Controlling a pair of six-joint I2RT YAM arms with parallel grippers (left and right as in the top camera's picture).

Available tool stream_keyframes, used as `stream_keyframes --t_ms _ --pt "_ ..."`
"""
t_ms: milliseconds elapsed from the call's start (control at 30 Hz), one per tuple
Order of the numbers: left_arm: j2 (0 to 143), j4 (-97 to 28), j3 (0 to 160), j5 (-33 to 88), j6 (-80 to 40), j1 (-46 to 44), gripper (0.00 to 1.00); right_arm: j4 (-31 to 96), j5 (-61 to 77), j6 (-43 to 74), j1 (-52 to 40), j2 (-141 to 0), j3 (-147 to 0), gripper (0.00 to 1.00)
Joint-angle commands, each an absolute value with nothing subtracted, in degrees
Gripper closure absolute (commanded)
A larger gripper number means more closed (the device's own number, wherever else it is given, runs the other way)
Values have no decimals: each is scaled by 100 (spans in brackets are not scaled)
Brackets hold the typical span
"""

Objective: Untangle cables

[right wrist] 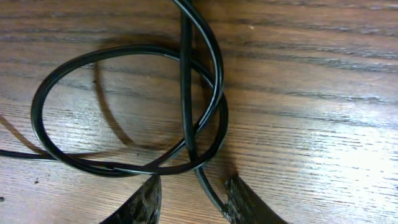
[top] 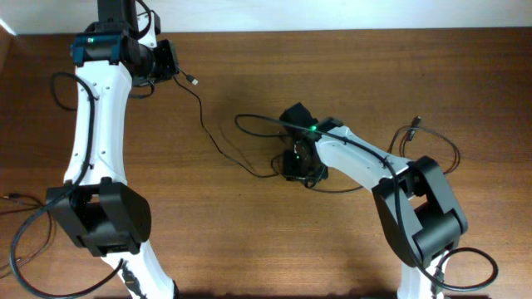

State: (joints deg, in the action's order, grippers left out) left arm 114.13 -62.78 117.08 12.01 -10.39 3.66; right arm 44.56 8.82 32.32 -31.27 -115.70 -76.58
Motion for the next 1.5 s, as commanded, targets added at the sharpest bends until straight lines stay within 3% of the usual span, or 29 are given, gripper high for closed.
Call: stream_keyframes --t_ms 0,33,67,200,400,600,733,933,1033,1267,1333,1467 --pt "11432 -6274 11708 1264 -1109 373 100 4449 768 3177 -3122 -11590 -7487 72" --pt "11432 -6274 11708 1264 -1109 373 100 4427 768 3179 -3122 -11590 -7487 80" --pt "11432 -6278 11703 1267 -1109 373 100 4407 773 3179 -3122 -11585 -7491 96" --pt "11434 -6309 11703 1269 -1109 373 100 5089 832 2637 -3100 -11222 -8114 96" --pt "11577 -6346 11703 1214 -1063 373 100 7557 982 1236 -3094 -10322 -10534 96" --pt "11937 -6302 11703 270 -1063 379 100 9649 1927 303 -1765 -10309 -13135 96" --pt "12221 -6257 11703 -558 -1063 384 100 9732 3376 -134 327 -10269 -13415 96" --pt "12593 -6090 11703 -930 -762 513 100 9732 3736 -119 2689 -10276 -13408 96" --pt "12595 -6084 11703 -930 -652 532 100 9732 3920 -141 2961 -10276 -13338 96" --pt "12586 -6090 11732 -860 -545 530 100 9727 3566 -281 2338 -10291 -12884 96" --pt "12446 -6272 12108 -51 -178 530 100 9710 3529 -283 1975 -10313 -12672 87" --pt "11598 -6584 13288 1092 -119 532 100 9553 3317 -279 965 -10466 -12366 53"
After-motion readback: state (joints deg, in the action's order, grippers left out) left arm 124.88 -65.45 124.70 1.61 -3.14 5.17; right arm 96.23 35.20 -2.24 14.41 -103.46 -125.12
